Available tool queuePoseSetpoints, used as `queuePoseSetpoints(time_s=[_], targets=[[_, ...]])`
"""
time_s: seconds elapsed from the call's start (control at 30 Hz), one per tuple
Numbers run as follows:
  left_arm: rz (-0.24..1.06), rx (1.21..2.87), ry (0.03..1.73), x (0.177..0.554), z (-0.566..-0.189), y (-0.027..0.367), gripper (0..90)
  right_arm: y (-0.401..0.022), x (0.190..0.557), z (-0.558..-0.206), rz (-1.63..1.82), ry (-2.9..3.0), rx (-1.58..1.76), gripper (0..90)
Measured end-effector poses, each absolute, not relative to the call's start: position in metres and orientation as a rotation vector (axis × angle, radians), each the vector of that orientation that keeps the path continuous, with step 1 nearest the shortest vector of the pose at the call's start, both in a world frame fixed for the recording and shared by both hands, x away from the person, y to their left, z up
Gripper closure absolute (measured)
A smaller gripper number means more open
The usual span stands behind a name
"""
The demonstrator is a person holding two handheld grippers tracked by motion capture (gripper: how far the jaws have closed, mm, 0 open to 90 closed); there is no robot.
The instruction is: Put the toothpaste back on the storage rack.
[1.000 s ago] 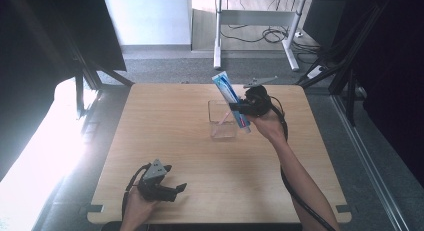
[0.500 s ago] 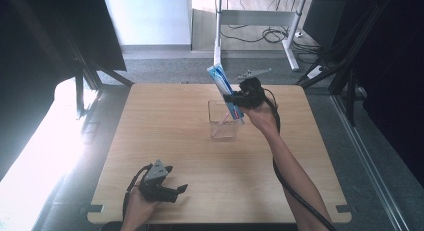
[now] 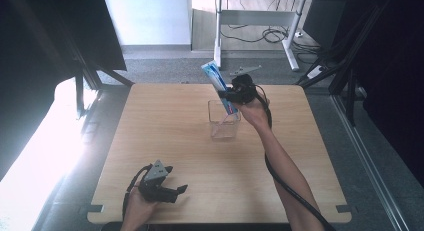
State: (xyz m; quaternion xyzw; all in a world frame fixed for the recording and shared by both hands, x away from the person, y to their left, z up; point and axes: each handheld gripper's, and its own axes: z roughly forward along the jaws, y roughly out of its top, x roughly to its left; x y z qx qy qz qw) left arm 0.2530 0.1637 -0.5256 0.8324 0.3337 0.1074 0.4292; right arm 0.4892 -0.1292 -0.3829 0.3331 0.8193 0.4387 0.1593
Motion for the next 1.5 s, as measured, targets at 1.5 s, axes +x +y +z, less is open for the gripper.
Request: queuePoseSetpoints(time_s=[1.5], targets=[[0.271, 2.087, 0.822, 0.252, -0.526, 0.162, 13.1, -0.121, 0.494, -0.447, 1.120, 2.462, 0.886, 70.6]])
